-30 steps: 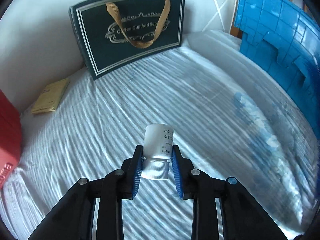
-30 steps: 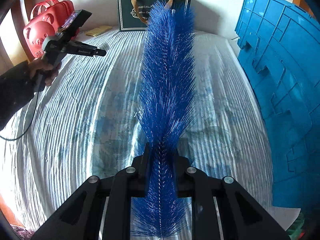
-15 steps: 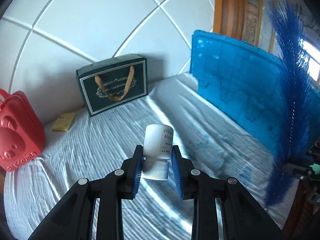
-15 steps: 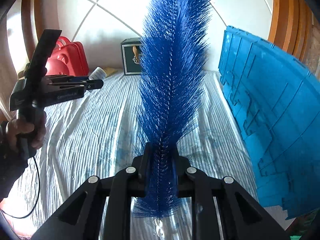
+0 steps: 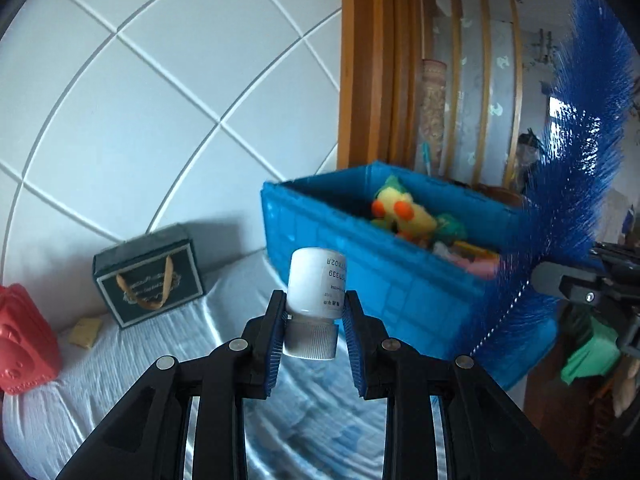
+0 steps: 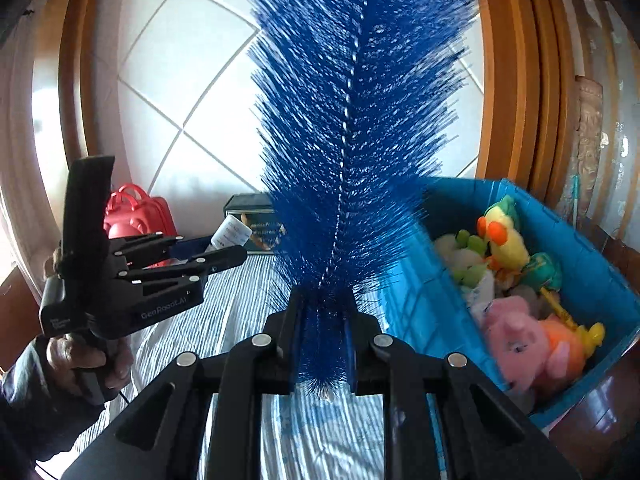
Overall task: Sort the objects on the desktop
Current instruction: 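Carry white bottle into blue bin with left tool while right tool drops feather duster in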
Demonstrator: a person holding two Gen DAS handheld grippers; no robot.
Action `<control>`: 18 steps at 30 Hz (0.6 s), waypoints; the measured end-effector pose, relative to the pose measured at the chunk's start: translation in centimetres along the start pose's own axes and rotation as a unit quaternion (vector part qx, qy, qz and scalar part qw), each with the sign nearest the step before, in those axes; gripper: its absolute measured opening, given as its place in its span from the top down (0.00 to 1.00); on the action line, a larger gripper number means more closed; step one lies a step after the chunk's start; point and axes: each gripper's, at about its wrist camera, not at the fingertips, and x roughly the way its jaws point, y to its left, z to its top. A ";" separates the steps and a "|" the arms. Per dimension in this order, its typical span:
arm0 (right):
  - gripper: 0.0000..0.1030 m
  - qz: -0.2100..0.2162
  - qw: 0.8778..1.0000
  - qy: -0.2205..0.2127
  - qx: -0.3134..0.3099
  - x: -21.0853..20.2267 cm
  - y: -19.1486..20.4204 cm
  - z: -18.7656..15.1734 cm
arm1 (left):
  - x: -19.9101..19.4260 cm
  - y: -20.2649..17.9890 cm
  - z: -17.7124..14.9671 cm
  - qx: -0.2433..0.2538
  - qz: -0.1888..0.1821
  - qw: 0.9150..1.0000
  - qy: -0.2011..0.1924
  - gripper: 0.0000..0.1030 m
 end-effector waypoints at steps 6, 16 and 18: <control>0.84 -0.001 1.000 -0.007 -0.009 -6.3 -10.6 5.5 | 2.3 -9.5 7.2 0.003 -0.011 0.999 -0.033 0.73; 0.84 -0.027 0.998 0.056 -0.001 -3.5 -23.0 10.0 | 11.6 -19.2 13.7 0.016 0.018 1.000 0.003 0.73; 0.84 -0.032 0.996 0.078 -0.005 -1.3 -24.0 10.3 | 13.3 -20.0 14.0 0.014 0.025 0.999 0.014 0.73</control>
